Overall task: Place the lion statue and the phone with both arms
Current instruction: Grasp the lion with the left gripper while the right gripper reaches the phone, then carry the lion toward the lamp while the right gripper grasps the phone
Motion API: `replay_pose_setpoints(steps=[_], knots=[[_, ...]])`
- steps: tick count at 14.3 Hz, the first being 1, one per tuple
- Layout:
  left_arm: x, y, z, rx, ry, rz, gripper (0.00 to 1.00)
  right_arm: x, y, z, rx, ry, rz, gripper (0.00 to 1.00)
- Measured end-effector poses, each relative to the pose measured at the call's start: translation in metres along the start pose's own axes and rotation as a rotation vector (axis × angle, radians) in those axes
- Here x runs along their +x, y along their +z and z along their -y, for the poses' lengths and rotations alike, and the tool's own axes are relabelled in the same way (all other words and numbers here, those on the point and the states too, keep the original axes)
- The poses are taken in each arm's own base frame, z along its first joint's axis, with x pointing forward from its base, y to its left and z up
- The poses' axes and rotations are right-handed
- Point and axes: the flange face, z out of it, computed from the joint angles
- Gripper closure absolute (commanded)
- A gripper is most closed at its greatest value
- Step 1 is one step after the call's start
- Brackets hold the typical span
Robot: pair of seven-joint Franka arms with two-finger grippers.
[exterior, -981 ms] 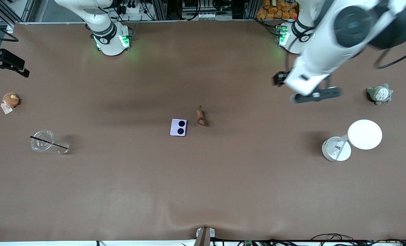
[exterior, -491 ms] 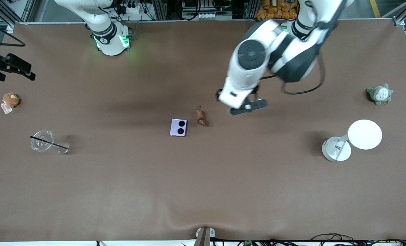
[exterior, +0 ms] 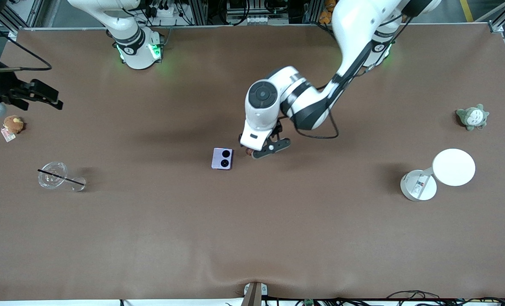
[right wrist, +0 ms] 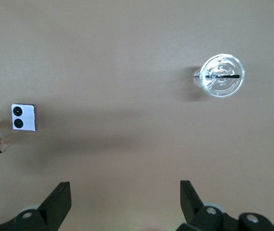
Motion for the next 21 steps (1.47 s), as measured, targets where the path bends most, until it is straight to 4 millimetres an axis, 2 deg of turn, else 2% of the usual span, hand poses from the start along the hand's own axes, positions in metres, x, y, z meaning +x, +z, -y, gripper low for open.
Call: replay_pose_setpoints(steps=[2,4,7,10,11,14,16,18,21], knots=[[-0.003,0.026,-0.011,-0.026,-0.044,-0.013,0.01,-0.002,0.001,0.022,-0.006,0.023,0.001,0.00],[-0.011,0.046,-0.018,-0.017,-0.057,-0.042,0.12,-0.004,0.003,0.042,-0.011,0.068,0.002,0.00],[-0.024,0.064,-0.022,0.001,-0.052,-0.058,0.39,-0.007,0.010,0.069,-0.020,0.108,0.011,0.00],[-0.022,0.067,-0.021,0.003,-0.056,-0.059,0.90,-0.005,0.024,0.093,-0.028,0.109,0.036,0.00],[-0.021,0.067,-0.021,0.004,-0.058,-0.060,1.00,-0.005,0.030,0.102,-0.031,0.114,0.046,0.00],[-0.017,0.067,-0.020,0.008,-0.010,-0.074,1.00,-0.003,0.047,0.131,-0.034,0.085,0.060,0.00],[-0.004,0.060,-0.020,0.002,0.048,-0.092,1.00,0.000,0.061,0.150,-0.031,0.057,0.061,0.00],[0.034,0.043,-0.007,0.017,0.102,-0.107,1.00,0.005,0.082,0.166,-0.027,0.029,0.074,0.00],[0.109,0.004,0.036,0.085,0.186,-0.095,1.00,0.008,0.135,0.194,-0.014,-0.019,0.071,0.00]])
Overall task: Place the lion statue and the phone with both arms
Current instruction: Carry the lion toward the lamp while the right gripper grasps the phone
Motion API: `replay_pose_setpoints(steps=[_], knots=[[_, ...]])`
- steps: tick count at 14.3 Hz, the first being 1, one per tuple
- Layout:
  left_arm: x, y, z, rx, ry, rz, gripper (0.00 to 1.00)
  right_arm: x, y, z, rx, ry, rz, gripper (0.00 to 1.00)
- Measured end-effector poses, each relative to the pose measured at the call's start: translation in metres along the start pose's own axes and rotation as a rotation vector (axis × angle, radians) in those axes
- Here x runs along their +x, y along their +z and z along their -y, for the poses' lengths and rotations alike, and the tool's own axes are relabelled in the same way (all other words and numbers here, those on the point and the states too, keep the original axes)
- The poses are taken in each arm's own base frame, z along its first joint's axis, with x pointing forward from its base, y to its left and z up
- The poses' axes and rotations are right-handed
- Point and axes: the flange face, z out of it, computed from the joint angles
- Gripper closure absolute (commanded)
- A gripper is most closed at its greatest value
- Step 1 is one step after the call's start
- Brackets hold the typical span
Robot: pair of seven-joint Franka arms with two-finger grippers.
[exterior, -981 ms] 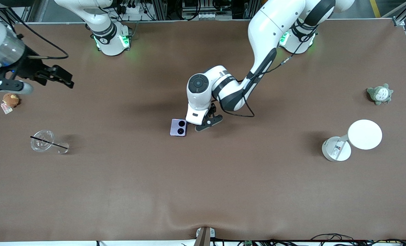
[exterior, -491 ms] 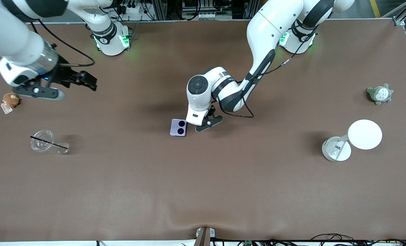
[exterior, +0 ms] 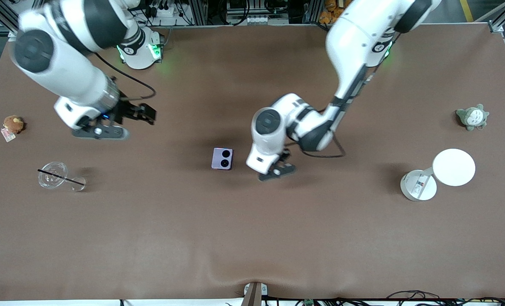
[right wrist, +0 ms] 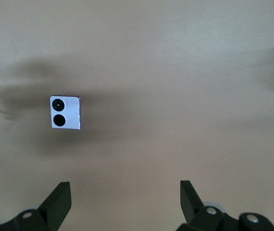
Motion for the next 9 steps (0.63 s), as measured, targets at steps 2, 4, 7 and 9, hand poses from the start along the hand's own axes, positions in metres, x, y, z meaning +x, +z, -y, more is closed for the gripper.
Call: replay_pose_setpoints(steps=[2,4,7,9], knots=[[0.040,-0.011,0.044,0.030,0.011,0.020,1.00,-0.004,0.041,0.029,0.009,-0.051,0.003,0.00],[0.066,-0.005,0.080,0.059,0.017,0.049,1.00,-0.003,0.082,0.058,0.027,-0.099,0.009,0.00],[0.106,0.021,0.148,0.121,0.031,0.075,1.00,0.007,0.140,0.096,0.071,-0.149,0.003,0.00],[0.128,0.034,0.190,0.141,0.020,0.095,1.00,0.017,0.169,0.115,0.092,-0.154,0.009,0.00]])
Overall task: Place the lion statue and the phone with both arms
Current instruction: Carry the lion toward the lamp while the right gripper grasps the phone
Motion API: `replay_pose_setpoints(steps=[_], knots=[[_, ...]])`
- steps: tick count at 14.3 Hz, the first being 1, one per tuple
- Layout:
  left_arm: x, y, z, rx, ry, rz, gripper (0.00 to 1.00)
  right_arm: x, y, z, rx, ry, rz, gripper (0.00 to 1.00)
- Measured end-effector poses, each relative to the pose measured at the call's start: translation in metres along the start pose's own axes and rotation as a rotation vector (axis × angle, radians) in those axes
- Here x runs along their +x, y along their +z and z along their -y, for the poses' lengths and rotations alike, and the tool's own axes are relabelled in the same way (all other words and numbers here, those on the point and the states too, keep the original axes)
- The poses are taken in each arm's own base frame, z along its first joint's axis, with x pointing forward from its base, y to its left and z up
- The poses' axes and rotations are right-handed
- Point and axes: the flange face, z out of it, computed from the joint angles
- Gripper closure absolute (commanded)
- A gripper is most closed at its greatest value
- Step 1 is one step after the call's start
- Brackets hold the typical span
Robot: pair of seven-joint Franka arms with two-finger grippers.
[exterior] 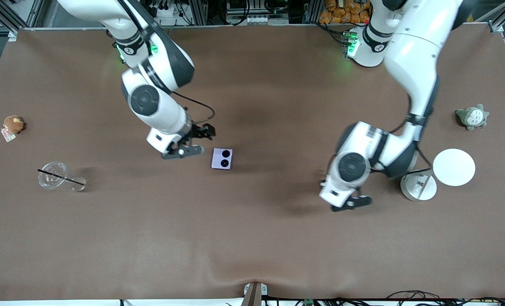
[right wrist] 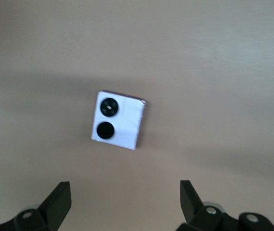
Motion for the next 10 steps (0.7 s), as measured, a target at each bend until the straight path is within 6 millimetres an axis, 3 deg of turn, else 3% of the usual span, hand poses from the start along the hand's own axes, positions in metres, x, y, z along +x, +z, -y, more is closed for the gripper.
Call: replay_pose_setpoints(steps=[5,10], knots=[[0.032,0.024,0.068,-0.004,0.000,0.035,1.00,0.031,0.075,0.045,-0.123,0.010,-0.042,0.00],[0.047,0.045,0.104,-0.040,0.050,0.016,1.00,0.055,0.101,0.032,-0.099,0.032,-0.092,0.00]])
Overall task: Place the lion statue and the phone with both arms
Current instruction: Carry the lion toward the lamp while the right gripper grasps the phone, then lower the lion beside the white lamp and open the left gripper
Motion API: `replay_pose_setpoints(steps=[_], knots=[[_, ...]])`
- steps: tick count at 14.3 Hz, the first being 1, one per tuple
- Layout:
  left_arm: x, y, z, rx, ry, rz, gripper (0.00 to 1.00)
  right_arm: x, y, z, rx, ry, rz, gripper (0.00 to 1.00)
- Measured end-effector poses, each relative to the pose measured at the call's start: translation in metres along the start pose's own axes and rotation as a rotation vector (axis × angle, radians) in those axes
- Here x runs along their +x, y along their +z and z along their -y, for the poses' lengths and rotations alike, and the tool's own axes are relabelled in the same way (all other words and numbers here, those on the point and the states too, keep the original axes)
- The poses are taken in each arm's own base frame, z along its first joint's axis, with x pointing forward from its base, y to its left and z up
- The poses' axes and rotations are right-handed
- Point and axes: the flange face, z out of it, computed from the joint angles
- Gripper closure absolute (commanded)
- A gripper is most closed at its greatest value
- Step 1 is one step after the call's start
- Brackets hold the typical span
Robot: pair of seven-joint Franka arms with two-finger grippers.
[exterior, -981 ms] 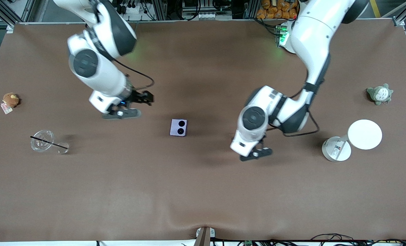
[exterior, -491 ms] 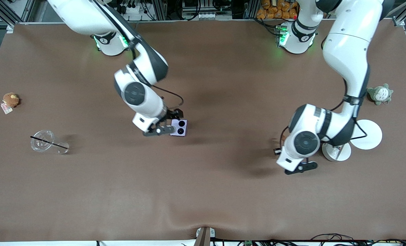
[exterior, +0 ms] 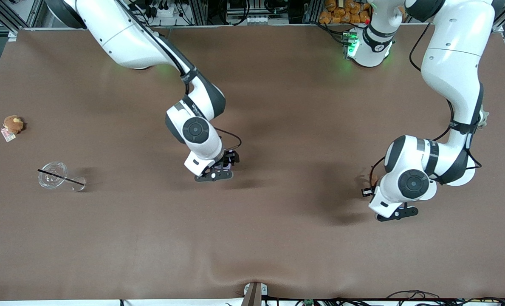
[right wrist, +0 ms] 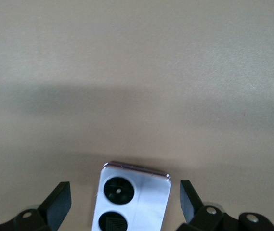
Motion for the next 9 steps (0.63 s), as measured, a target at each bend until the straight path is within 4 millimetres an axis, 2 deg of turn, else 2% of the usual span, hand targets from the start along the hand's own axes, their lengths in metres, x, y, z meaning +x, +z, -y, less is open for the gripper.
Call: replay_pose_setpoints(steps=[2,3,4,5,6,9], knots=[[0.002,0.009,0.008,-0.011,0.026,-0.007,1.00,0.001,0.007,-0.004,-0.005,0.006,0.011,0.00],[0.001,0.012,0.010,-0.016,0.031,-0.011,0.90,0.000,0.010,-0.004,-0.007,0.007,0.016,0.00],[0.001,0.011,0.010,-0.017,0.032,-0.012,0.53,-0.002,0.013,-0.005,-0.011,0.008,0.024,0.00],[0.001,0.011,0.011,-0.018,0.032,-0.012,0.11,-0.004,0.016,-0.006,-0.015,0.012,0.032,0.00],[0.001,0.012,0.011,-0.018,0.031,-0.011,0.00,-0.007,0.020,-0.006,-0.019,0.024,0.039,0.00],[0.000,0.015,0.013,-0.018,0.030,-0.007,0.00,-0.011,0.024,-0.004,-0.023,0.082,0.048,0.00]])
